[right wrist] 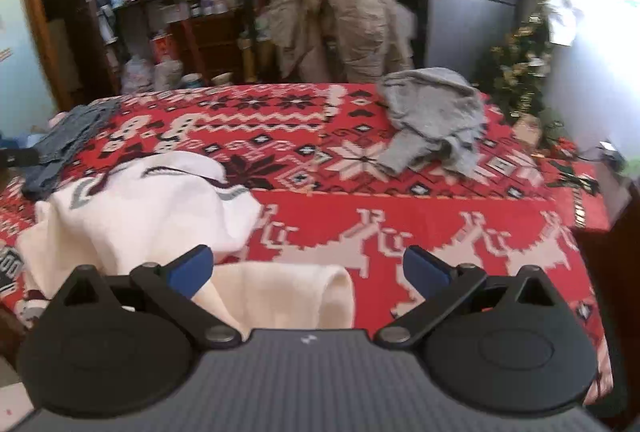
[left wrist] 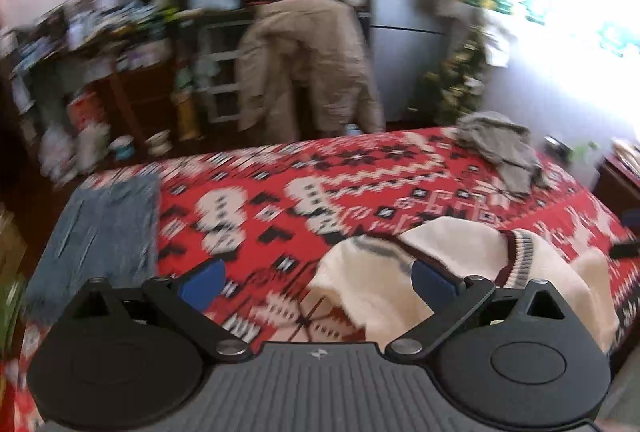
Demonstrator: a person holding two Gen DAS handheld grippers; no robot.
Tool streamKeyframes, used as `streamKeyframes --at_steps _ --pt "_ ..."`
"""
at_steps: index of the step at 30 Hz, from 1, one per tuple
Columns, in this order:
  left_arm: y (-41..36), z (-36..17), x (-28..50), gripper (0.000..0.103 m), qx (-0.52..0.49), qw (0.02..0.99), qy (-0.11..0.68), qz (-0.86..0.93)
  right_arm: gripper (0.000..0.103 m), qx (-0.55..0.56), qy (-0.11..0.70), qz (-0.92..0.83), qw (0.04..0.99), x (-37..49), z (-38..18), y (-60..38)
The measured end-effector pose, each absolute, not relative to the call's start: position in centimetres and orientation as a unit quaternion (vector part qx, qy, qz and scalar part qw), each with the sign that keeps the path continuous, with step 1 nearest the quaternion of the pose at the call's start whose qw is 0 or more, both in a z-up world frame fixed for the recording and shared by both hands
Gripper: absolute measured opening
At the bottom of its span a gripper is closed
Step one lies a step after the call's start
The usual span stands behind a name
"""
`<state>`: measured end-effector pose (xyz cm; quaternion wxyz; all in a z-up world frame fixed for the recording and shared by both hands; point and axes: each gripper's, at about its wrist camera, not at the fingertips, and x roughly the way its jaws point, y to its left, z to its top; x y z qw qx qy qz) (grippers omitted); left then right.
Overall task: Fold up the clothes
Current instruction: 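Grasp the sweater's V-neck shoulders with both grippers and lift it up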
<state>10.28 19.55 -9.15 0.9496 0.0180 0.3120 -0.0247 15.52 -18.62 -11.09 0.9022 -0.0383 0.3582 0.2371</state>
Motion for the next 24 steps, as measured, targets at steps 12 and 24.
streamKeyframes --at_steps 12,24 --pt "19.7 -12.9 21.2 0.046 0.07 0.888 0.433 -0.137 0.061 -0.062 0.384 0.285 0.876 22.7 -12.2 -14.4" --pt "20.9 -16.6 23.7 0.038 0.061 0.854 0.491 -0.158 0.036 -0.113 0.435 0.355 0.82 27.7 -17.0 -9.2"
